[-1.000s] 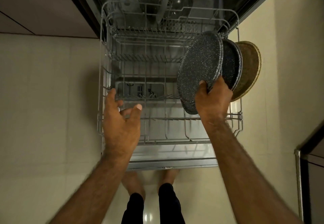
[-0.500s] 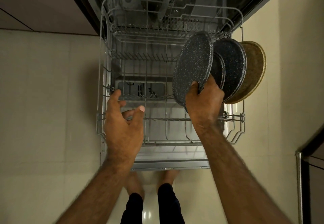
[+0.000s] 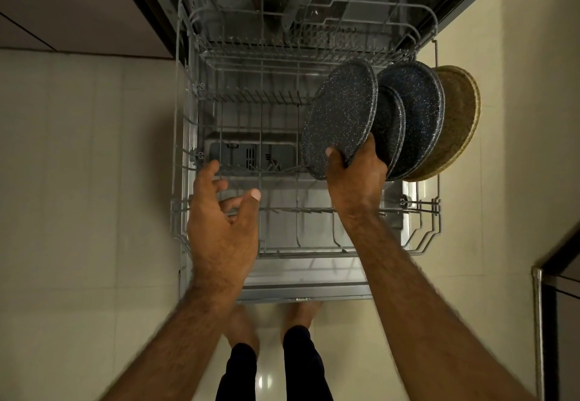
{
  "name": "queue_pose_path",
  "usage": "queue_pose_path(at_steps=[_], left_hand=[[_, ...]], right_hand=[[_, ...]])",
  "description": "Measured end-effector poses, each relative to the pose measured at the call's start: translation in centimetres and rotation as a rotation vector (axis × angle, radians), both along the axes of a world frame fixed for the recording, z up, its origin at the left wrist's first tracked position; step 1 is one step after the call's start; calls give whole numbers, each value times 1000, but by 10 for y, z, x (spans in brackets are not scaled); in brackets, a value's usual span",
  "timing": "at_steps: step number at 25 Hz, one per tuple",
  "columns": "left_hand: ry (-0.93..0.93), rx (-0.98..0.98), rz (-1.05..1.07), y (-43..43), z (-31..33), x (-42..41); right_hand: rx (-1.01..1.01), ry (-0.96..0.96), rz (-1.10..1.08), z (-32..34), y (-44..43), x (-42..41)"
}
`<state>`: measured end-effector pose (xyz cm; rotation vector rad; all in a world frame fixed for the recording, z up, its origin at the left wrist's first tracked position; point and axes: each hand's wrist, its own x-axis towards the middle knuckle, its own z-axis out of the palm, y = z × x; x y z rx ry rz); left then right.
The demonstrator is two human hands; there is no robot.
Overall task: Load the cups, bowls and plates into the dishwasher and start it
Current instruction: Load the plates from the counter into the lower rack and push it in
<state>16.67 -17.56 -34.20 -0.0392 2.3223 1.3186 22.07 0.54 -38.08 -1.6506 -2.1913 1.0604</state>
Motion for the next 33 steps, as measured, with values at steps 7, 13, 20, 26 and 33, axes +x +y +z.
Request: queue_pose_path(at_steps=[7,13,20,26,33], left_hand=[[32,-16,-15,5,2,2],[97,-52,-115,8,20,-4],[348,-236,-405,16,88,-45],[569,-378,-456,-2,211,-77],[718,-388,-340,-42,394,-101]], right_hand=[[0,9,-34,8,-8,8],[125,-40,93,36,-10,17],[225,-187,333,119,-19,-5],[188,-158,629,246,-35,-35],[313,0,785,428,-76,-70]])
